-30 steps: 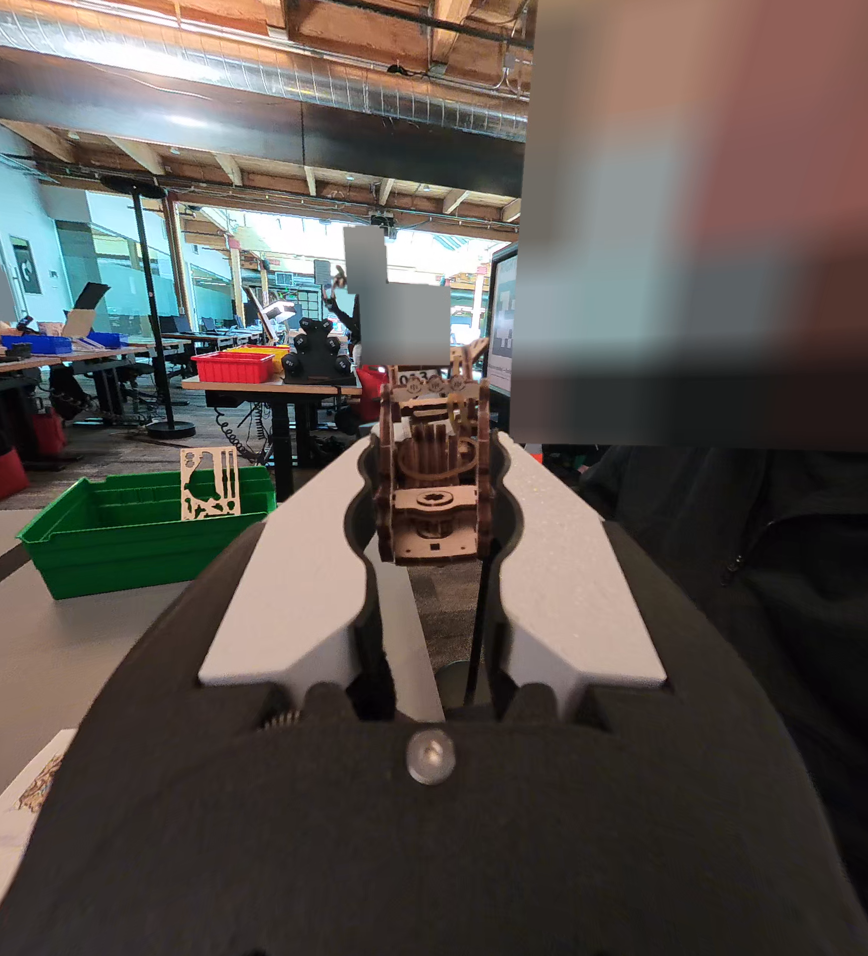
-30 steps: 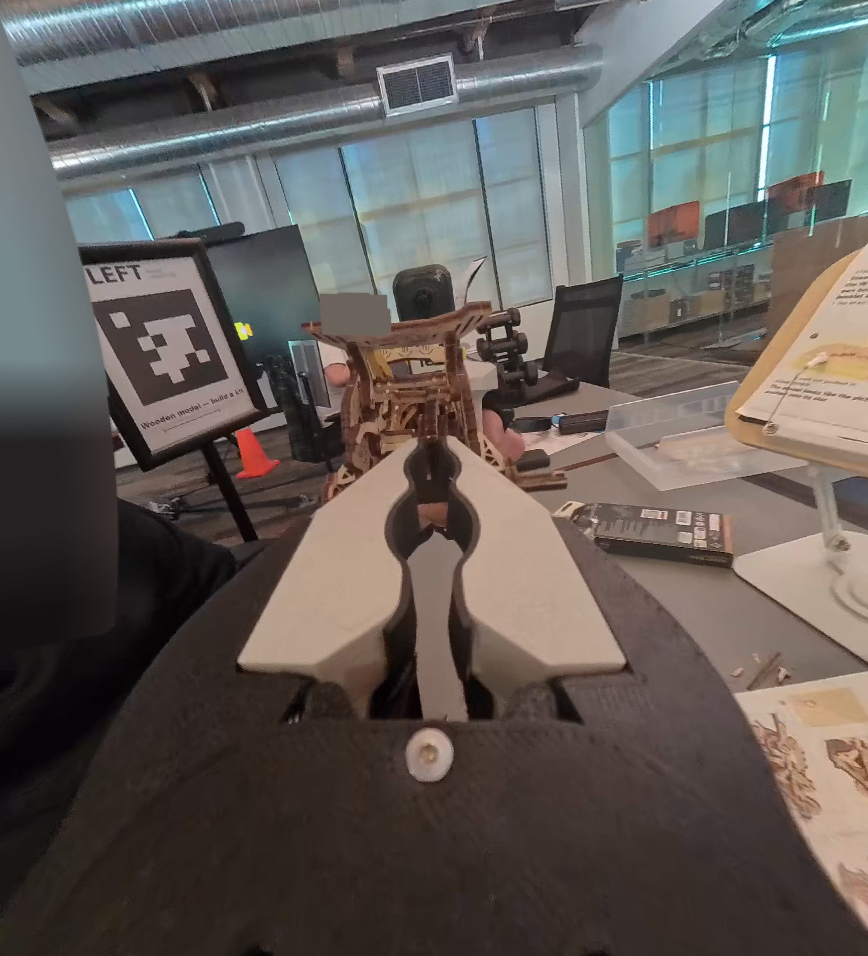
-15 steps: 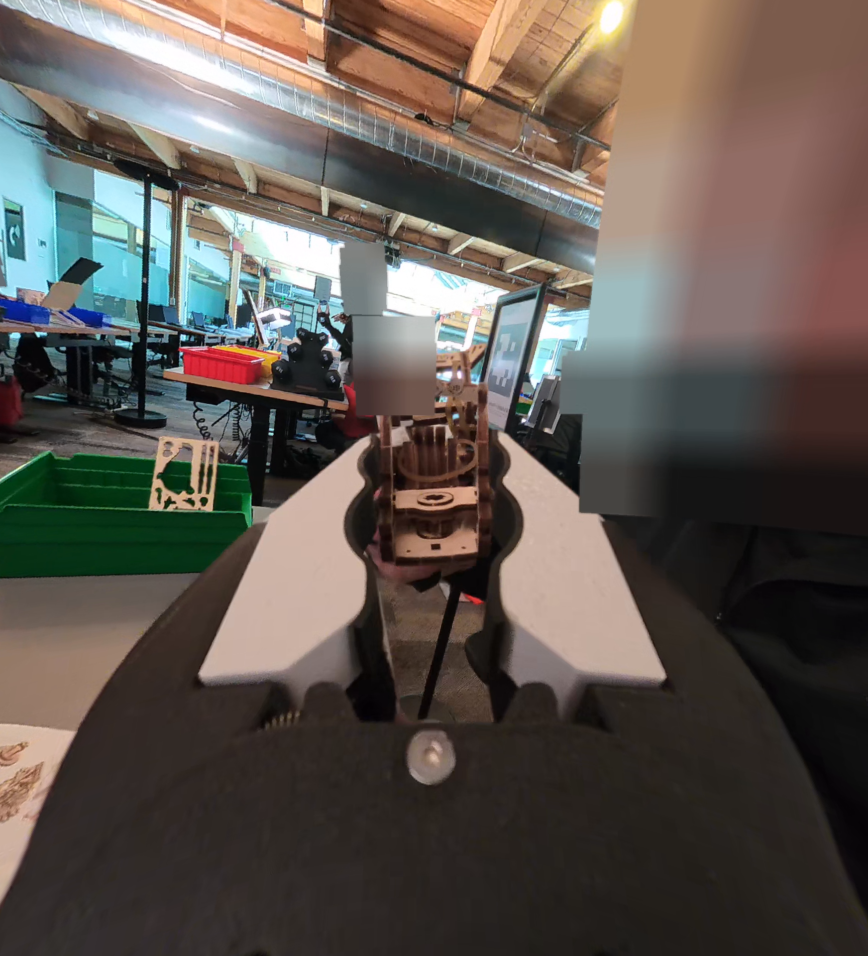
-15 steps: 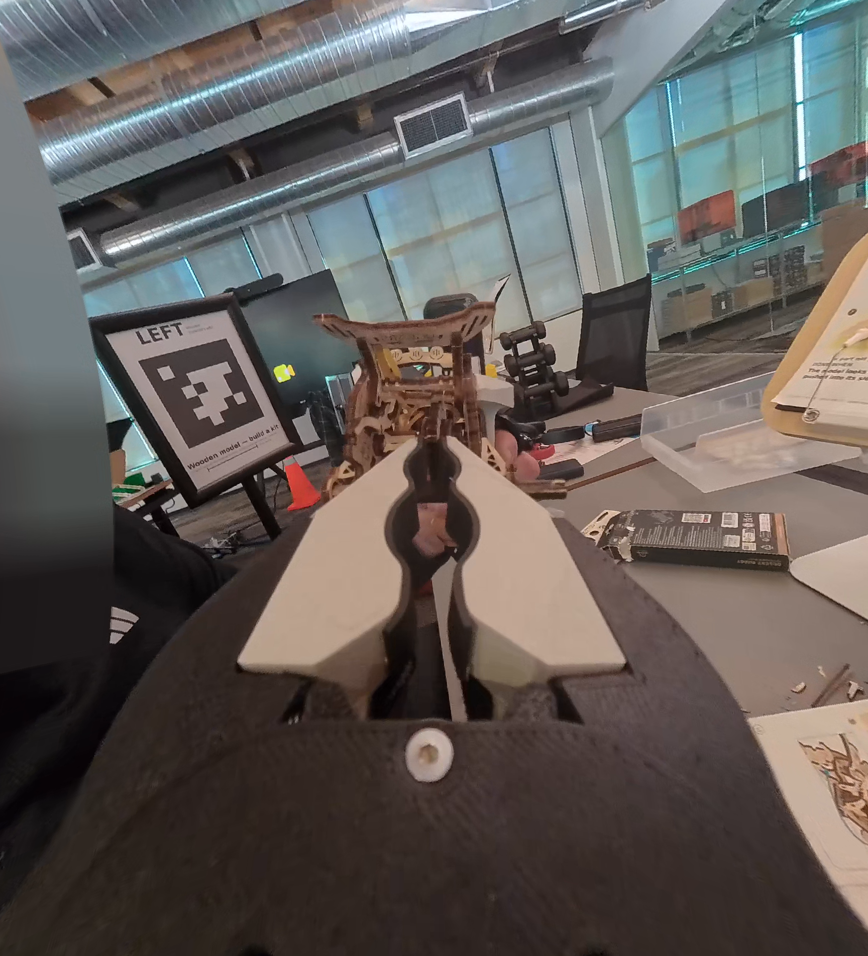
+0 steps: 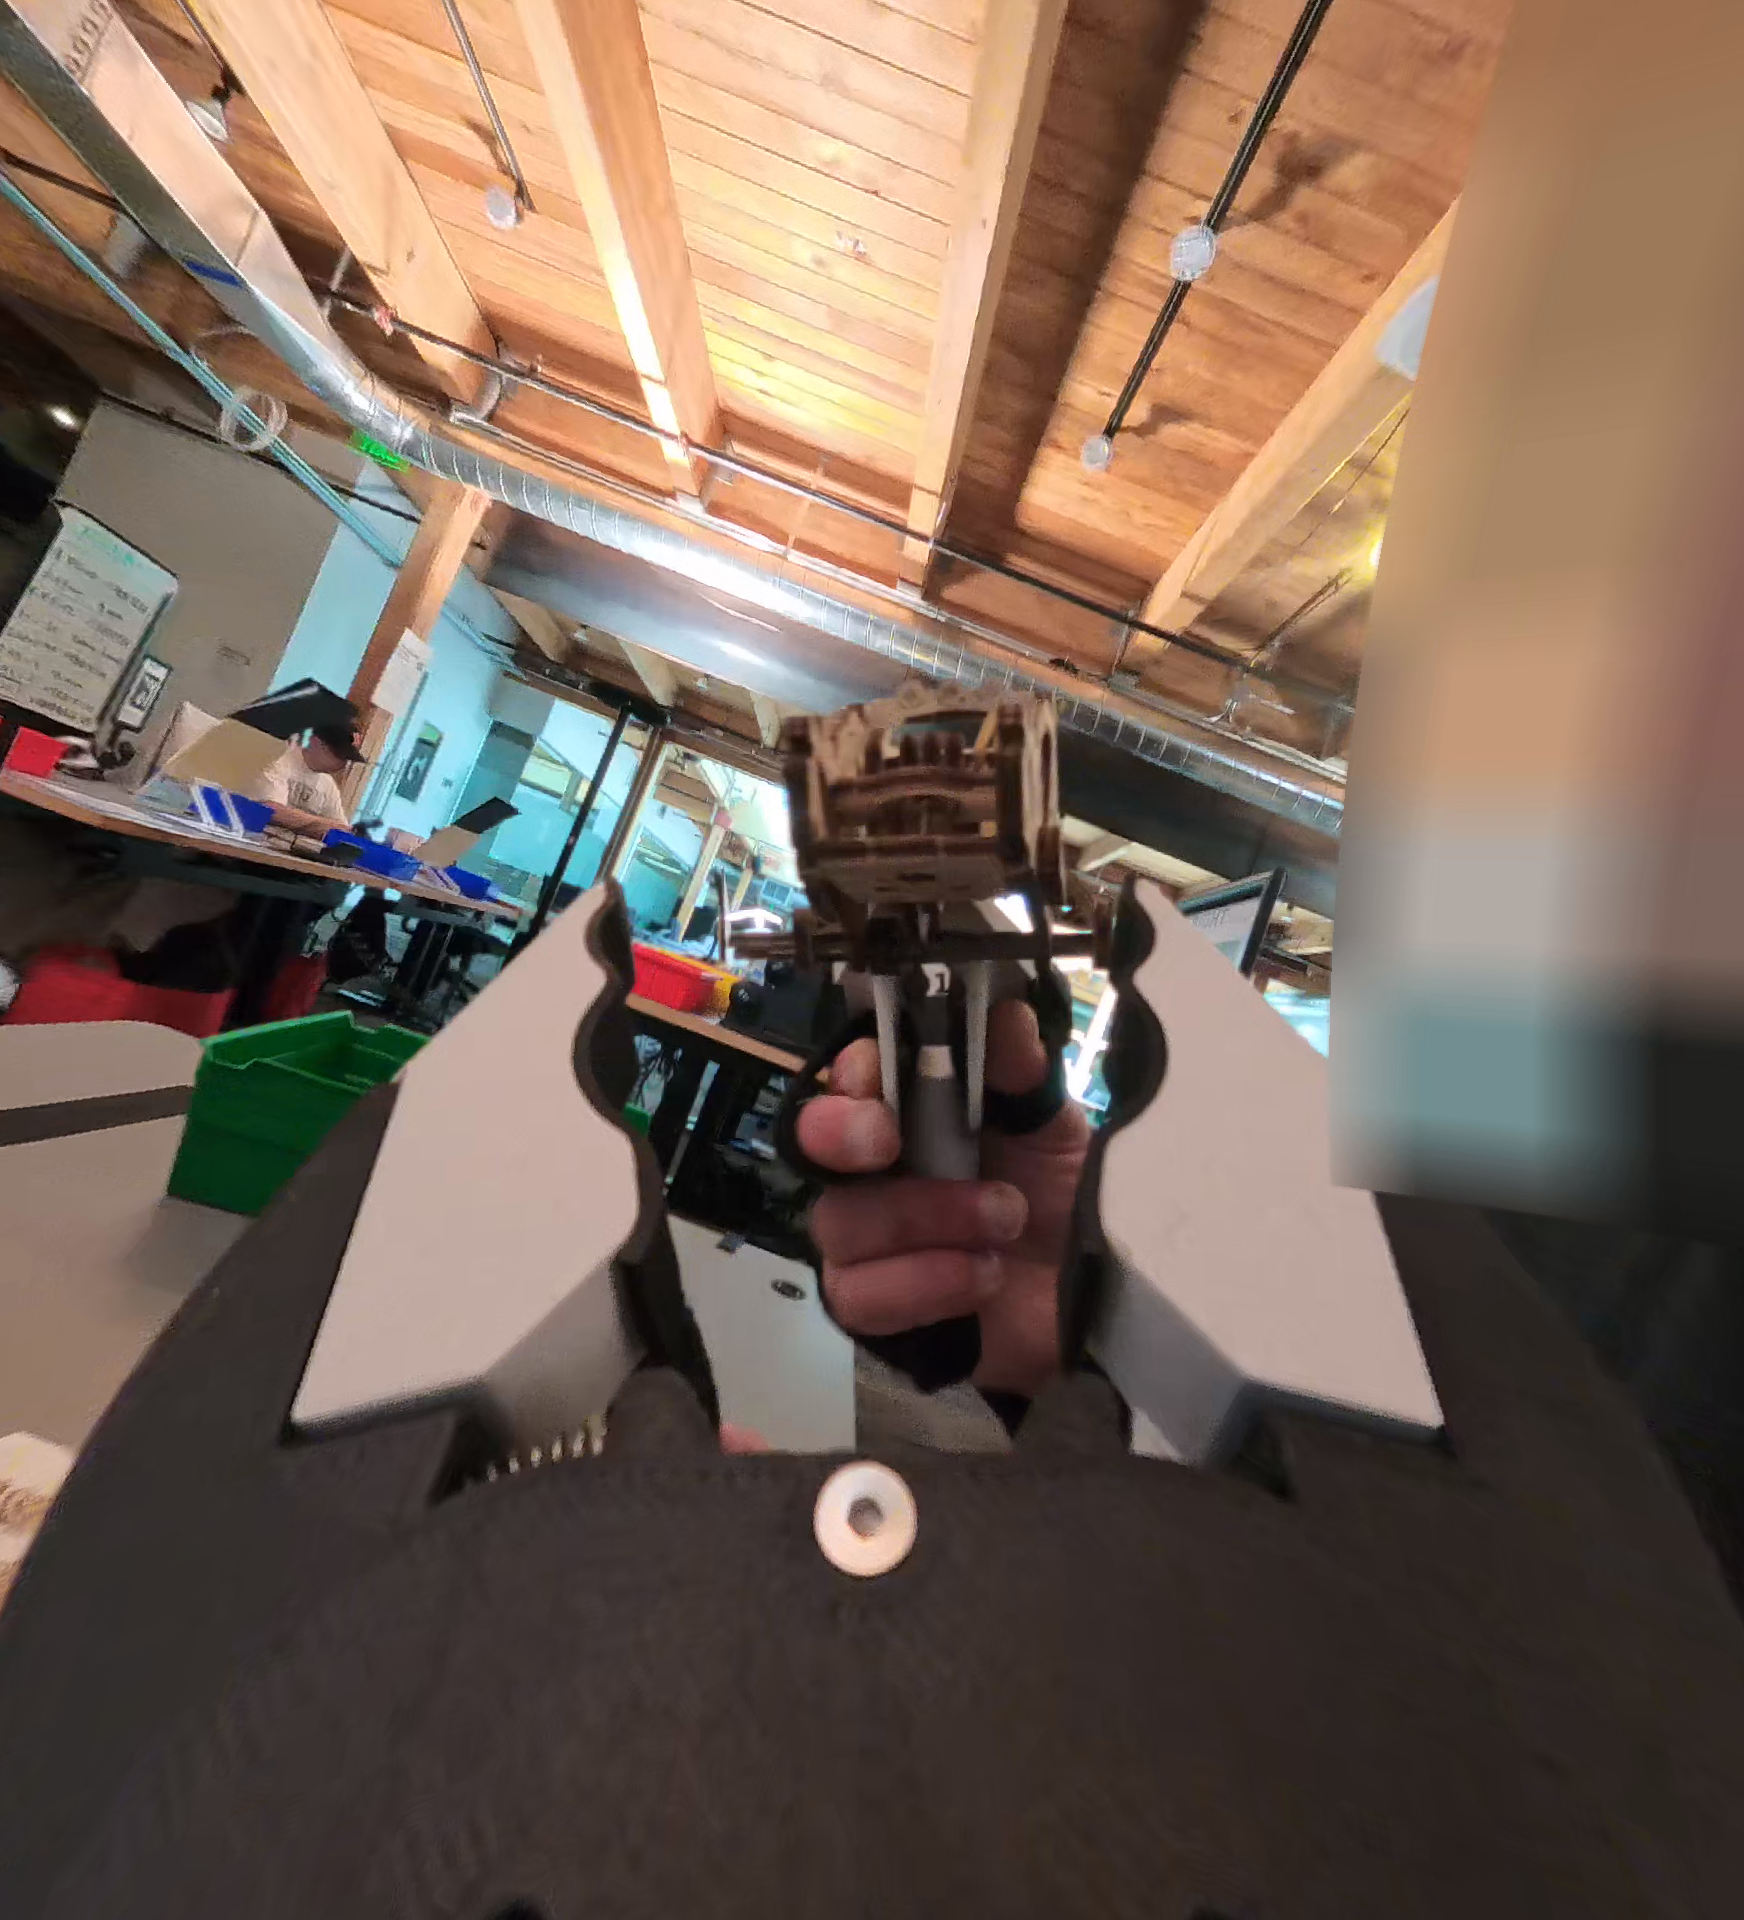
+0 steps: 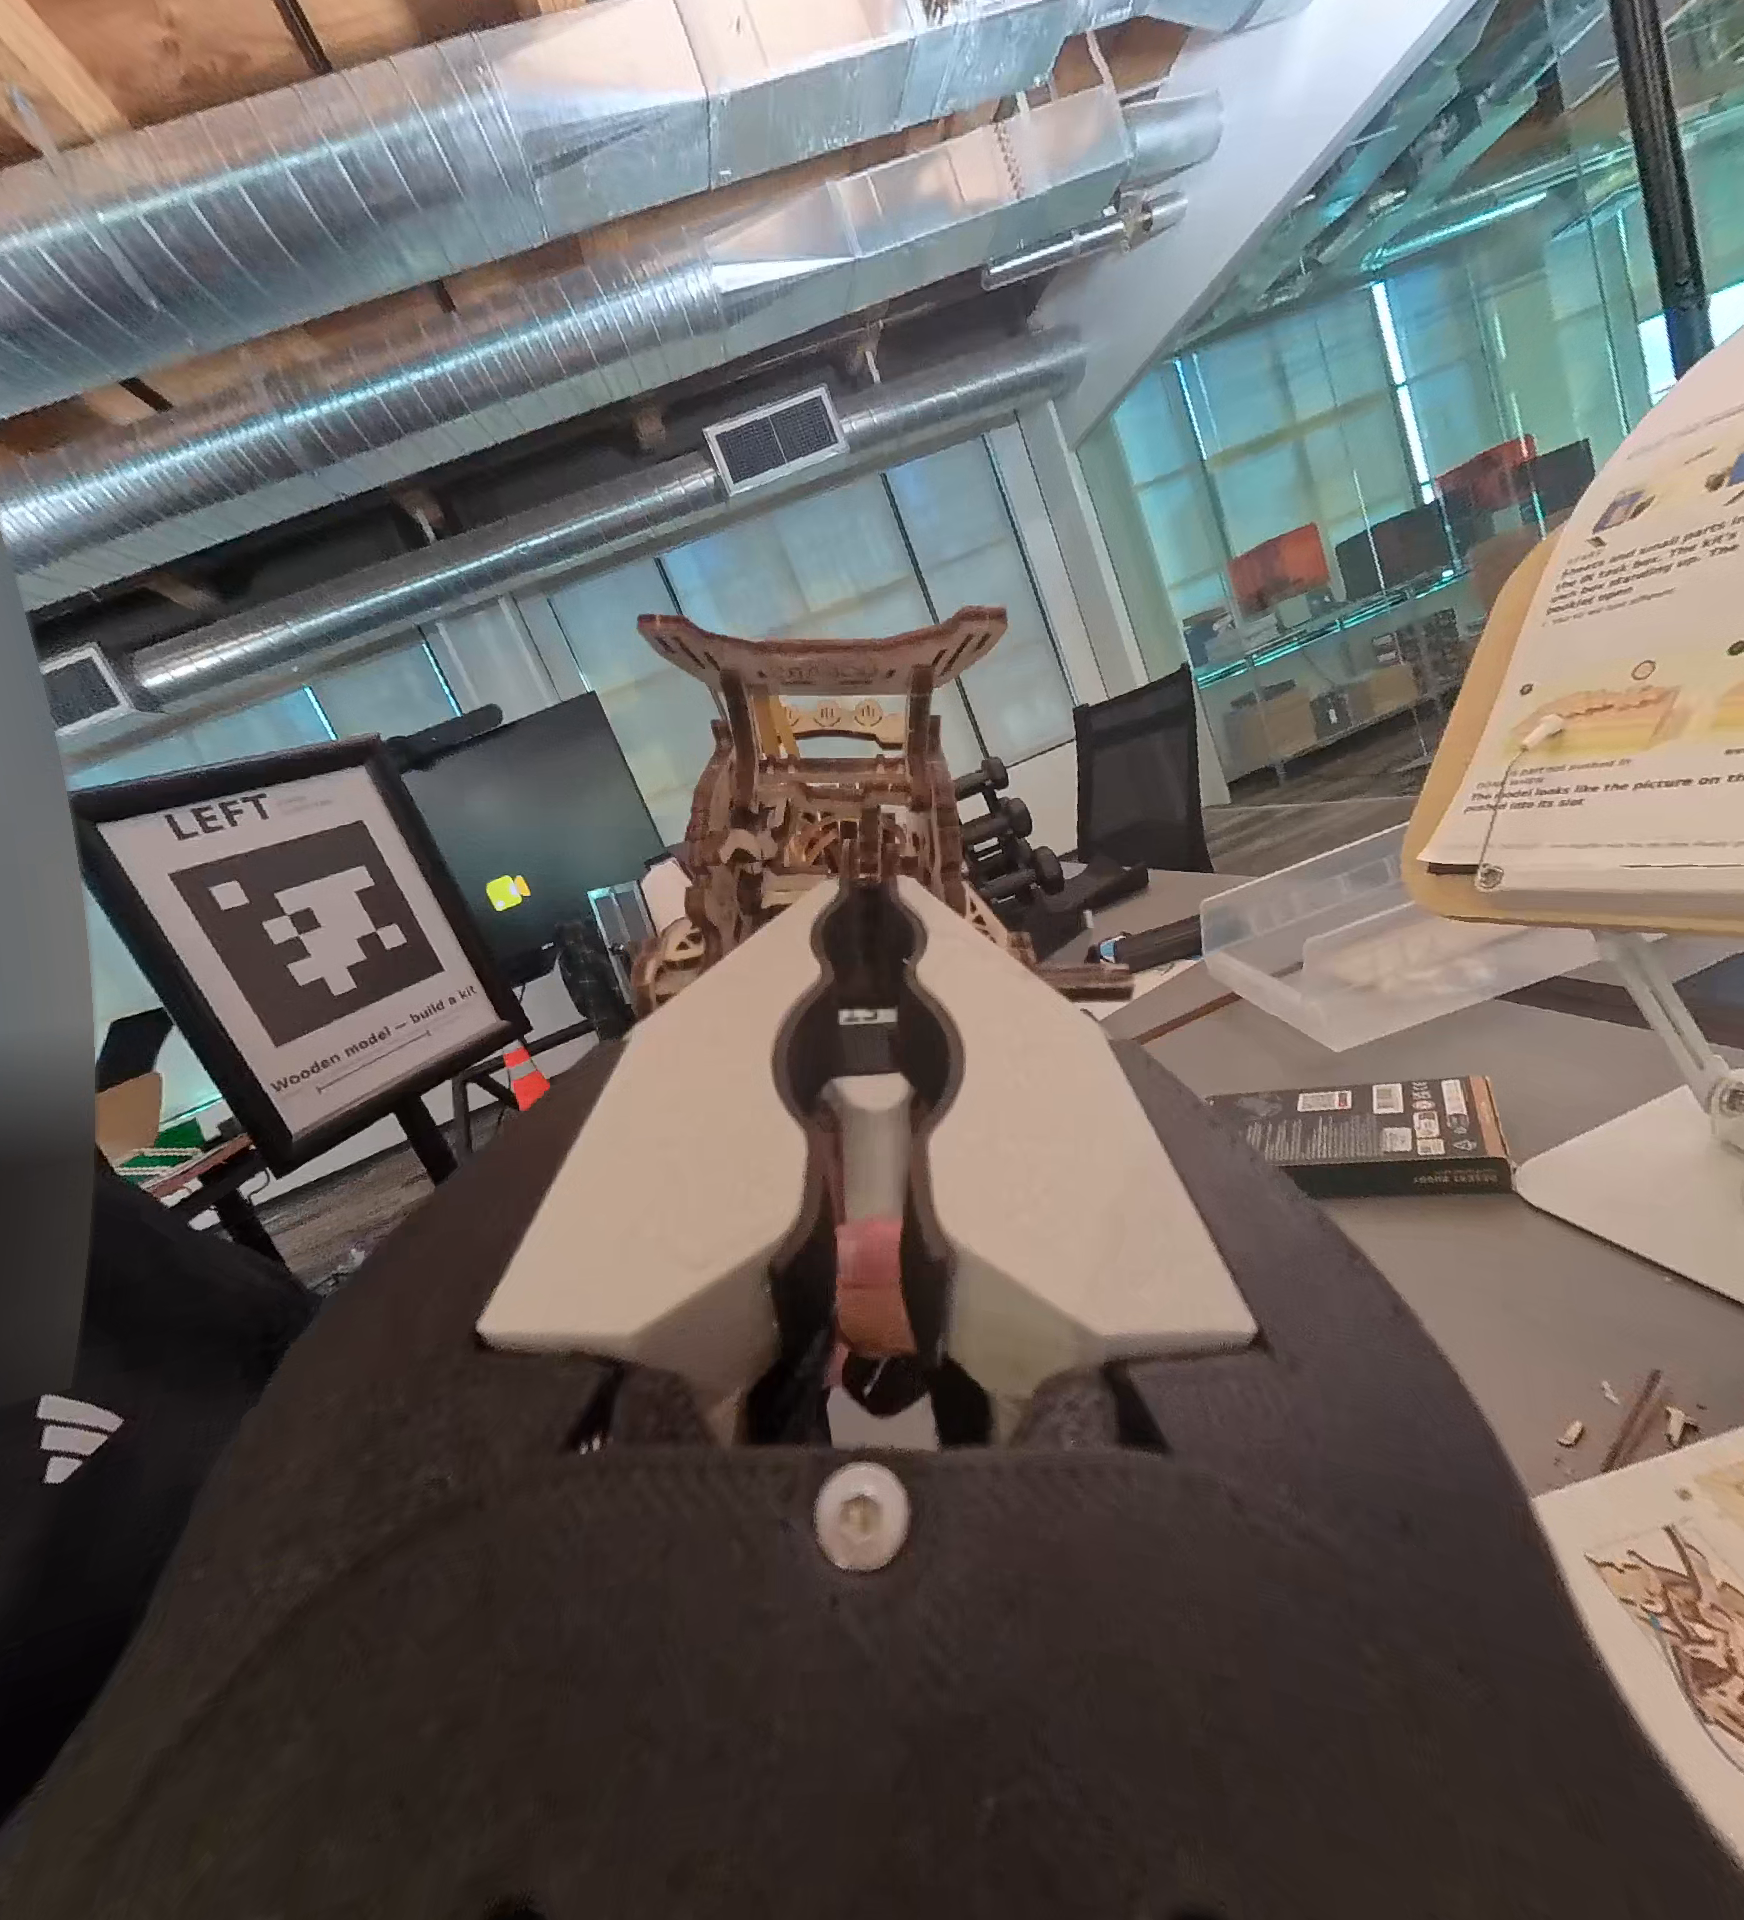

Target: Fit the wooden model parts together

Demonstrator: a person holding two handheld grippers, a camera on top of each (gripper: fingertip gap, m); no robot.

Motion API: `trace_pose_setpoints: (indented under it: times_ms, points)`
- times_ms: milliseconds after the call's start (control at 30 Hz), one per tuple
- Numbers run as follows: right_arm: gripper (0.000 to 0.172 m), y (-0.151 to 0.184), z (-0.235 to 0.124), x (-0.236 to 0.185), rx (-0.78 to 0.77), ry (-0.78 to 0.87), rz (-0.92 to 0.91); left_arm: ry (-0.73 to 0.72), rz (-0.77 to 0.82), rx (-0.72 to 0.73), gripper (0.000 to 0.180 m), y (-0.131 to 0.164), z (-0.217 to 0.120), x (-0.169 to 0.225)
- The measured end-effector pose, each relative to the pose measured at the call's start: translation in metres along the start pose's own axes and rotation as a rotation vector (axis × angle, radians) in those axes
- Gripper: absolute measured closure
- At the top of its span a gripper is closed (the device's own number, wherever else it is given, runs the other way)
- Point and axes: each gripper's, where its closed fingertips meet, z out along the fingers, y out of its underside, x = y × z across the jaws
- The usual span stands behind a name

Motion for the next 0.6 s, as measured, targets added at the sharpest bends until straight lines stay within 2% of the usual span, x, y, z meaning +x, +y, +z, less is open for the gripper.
trace_pose_setpoints:
  times_ms: [100, 200, 600]
  points:
    - [0.172, 0.003, 0.005, -0.001, 0.004, -0.006, 0.002, 0.054, -0.018, 0.034, 0.094, 0.003, 0.019, 0.013]
    - [0.172, 0.003, 0.008, -0.004, 0.006, -0.016, 0.003, 0.072, 0.0, 0.129, 0.125, -0.009, 0.026, 0.021]
    - [0.172, -0.004, 0.007, -0.012, 0.026, -0.07, 0.06, 0.164, -0.053, 0.104, 0.127, -0.011, 0.03, 0.027]
